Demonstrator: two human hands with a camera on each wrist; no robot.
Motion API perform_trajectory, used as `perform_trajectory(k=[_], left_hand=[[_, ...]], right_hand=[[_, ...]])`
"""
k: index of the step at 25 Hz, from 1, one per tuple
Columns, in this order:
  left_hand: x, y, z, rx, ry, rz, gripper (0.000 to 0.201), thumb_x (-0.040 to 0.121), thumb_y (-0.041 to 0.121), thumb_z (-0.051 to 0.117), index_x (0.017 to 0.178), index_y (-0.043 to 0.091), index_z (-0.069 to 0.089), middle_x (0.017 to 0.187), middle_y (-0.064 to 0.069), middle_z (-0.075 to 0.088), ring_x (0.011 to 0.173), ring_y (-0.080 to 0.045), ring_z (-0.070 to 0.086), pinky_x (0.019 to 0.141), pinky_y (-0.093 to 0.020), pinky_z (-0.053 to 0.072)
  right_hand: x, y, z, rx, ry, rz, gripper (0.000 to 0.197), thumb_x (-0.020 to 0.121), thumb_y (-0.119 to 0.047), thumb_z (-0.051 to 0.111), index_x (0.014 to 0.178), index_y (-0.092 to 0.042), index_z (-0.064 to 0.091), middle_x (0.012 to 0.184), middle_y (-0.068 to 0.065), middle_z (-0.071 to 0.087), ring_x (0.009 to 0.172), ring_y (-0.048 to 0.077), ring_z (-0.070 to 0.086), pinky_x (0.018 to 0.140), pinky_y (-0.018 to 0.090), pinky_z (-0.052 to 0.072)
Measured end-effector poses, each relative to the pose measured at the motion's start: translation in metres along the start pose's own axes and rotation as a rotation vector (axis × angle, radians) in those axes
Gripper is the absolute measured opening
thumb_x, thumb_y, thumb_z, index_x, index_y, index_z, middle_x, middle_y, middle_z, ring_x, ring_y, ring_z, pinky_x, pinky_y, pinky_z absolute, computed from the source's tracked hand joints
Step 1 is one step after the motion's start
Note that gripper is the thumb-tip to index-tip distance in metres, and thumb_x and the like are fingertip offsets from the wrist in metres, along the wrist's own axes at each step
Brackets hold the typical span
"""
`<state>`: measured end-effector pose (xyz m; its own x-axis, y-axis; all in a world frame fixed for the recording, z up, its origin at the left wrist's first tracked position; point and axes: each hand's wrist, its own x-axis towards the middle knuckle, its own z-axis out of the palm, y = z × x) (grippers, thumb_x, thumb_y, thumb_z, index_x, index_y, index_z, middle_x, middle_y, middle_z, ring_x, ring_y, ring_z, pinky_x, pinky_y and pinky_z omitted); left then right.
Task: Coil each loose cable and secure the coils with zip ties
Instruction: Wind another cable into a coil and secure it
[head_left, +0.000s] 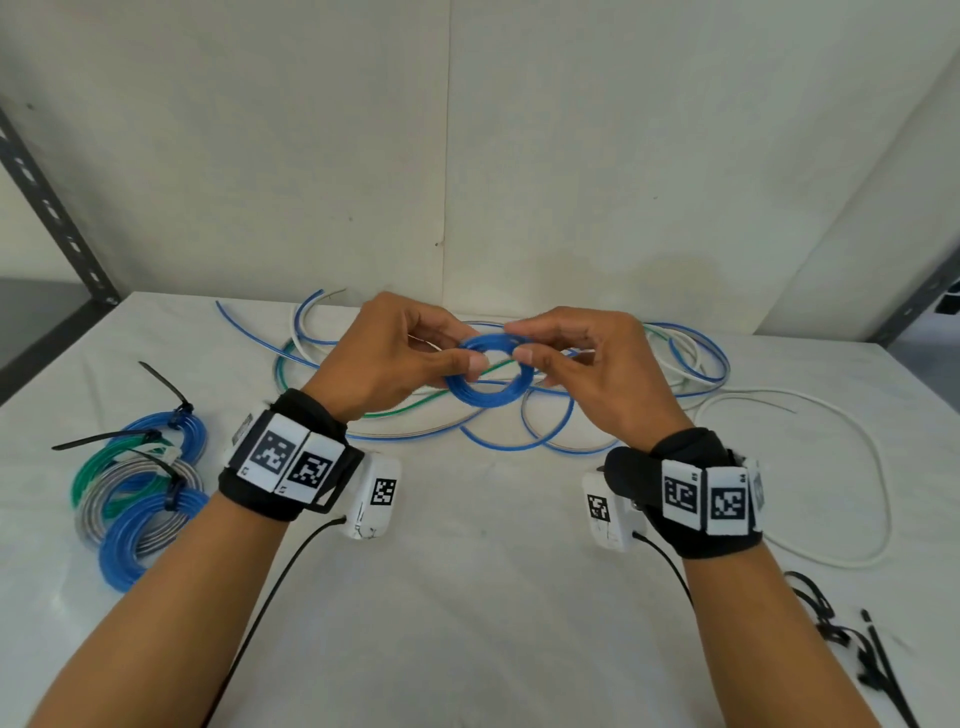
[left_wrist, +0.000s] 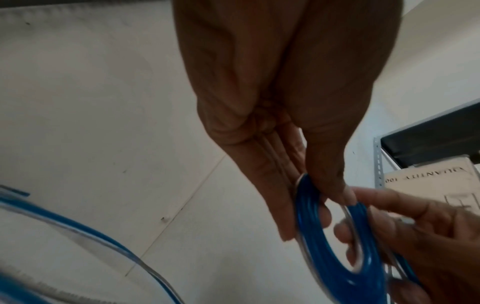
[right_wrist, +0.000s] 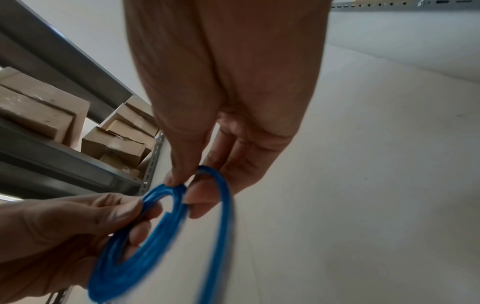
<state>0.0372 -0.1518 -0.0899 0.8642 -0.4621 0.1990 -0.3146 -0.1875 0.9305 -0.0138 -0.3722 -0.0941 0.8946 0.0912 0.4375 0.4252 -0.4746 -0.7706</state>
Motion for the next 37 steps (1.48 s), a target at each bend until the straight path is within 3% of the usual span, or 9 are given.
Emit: perform_trajectory(k=[3,6,11,15,20,23,27,34,37], left_hand=[[0.0,0.002,-0.012,-0.099,0.1,0.057,0.016,0.087,0.009,0.074,0.1,-0.002,0.075,0.087,-0.023,0.075,0.082,-0.031,0.074,0.08,-0.045,0.062],[0.001,0.002,-0.023,-0.251,0.178,0.073,0.019,0.089,0.013,0.07,0.101,-0.001,0.073,0.086,-0.019,0.075,0.083,-0.028,0.075,0.075,-0.037,0.061],[0.004,0.008,-0.009,-0.496,0.255,0.02,0.018,0.088,0.02,0.068,0.101,0.009,0.072,0.085,-0.002,0.076,0.084,-0.018,0.076,0.072,-0.029,0.061],[0.003,0.01,-0.002,-0.571,0.298,0.013,0.014,0.092,0.018,0.065,0.101,0.009,0.072,0.087,-0.003,0.075,0.086,-0.019,0.075,0.078,-0.033,0.062],[0.003,0.012,0.011,-0.627,0.323,0.013,0.014,0.096,0.015,0.063,0.106,0.008,0.07,0.09,-0.003,0.076,0.088,-0.019,0.075,0.081,-0.033,0.061],[0.003,0.012,0.007,-0.597,0.341,0.04,0.017,0.093,0.016,0.067,0.106,0.007,0.072,0.091,-0.006,0.076,0.089,-0.023,0.075,0.089,-0.041,0.06],[0.003,0.01,0.007,-0.574,0.342,0.056,0.016,0.093,0.012,0.067,0.107,0.005,0.072,0.09,-0.008,0.077,0.088,-0.025,0.075,0.081,-0.036,0.061],[0.002,0.013,0.008,-0.609,0.337,0.047,0.014,0.094,0.014,0.066,0.105,0.008,0.073,0.09,-0.006,0.076,0.088,-0.022,0.075,0.079,-0.033,0.061],[0.001,0.013,0.013,-0.637,0.32,0.032,0.013,0.095,0.015,0.065,0.105,0.008,0.072,0.09,-0.004,0.076,0.088,-0.02,0.075,0.074,-0.028,0.059]], right_hand=[[0.001,0.003,-0.013,0.068,0.118,0.037,0.018,0.092,-0.011,0.071,0.108,-0.018,0.074,0.081,0.003,0.075,0.062,0.018,0.066,0.056,0.023,0.05],[0.003,0.004,-0.026,0.151,0.268,0.001,0.011,0.093,-0.007,0.069,0.1,-0.013,0.073,0.078,0.004,0.074,0.061,0.014,0.065,0.061,0.02,0.049],[0.002,-0.005,0.004,0.246,0.169,0.005,0.009,0.093,-0.002,0.068,0.094,-0.011,0.07,0.076,0.003,0.074,0.071,0.008,0.069,0.067,0.013,0.047],[-0.001,-0.013,0.028,0.292,0.266,-0.012,0.004,0.095,-0.006,0.067,0.096,-0.009,0.069,0.081,0.01,0.074,0.068,0.007,0.065,0.067,0.019,0.048],[-0.005,-0.019,0.045,0.296,0.498,-0.025,0.007,0.091,-0.013,0.074,0.097,-0.009,0.072,0.083,0.009,0.072,0.07,0.02,0.063,0.066,0.029,0.053],[-0.004,-0.019,0.043,0.254,0.596,0.001,0.011,0.086,-0.014,0.079,0.093,-0.009,0.072,0.078,-0.001,0.068,0.065,0.008,0.053,0.062,0.019,0.045],[-0.003,-0.021,0.038,0.228,0.706,0.003,0.014,0.085,-0.018,0.081,0.085,-0.011,0.069,0.075,-0.008,0.066,0.062,0.001,0.05,0.061,0.02,0.041],[-0.006,-0.023,0.045,0.193,0.611,-0.003,0.015,0.09,-0.02,0.076,0.081,-0.018,0.065,0.079,0.002,0.07,0.07,0.026,0.061,0.058,0.036,0.047],[-0.007,-0.025,0.049,0.235,0.558,0.029,0.014,0.088,-0.021,0.078,0.083,-0.023,0.064,0.088,0.004,0.073,0.075,0.022,0.065,0.06,0.038,0.051]])
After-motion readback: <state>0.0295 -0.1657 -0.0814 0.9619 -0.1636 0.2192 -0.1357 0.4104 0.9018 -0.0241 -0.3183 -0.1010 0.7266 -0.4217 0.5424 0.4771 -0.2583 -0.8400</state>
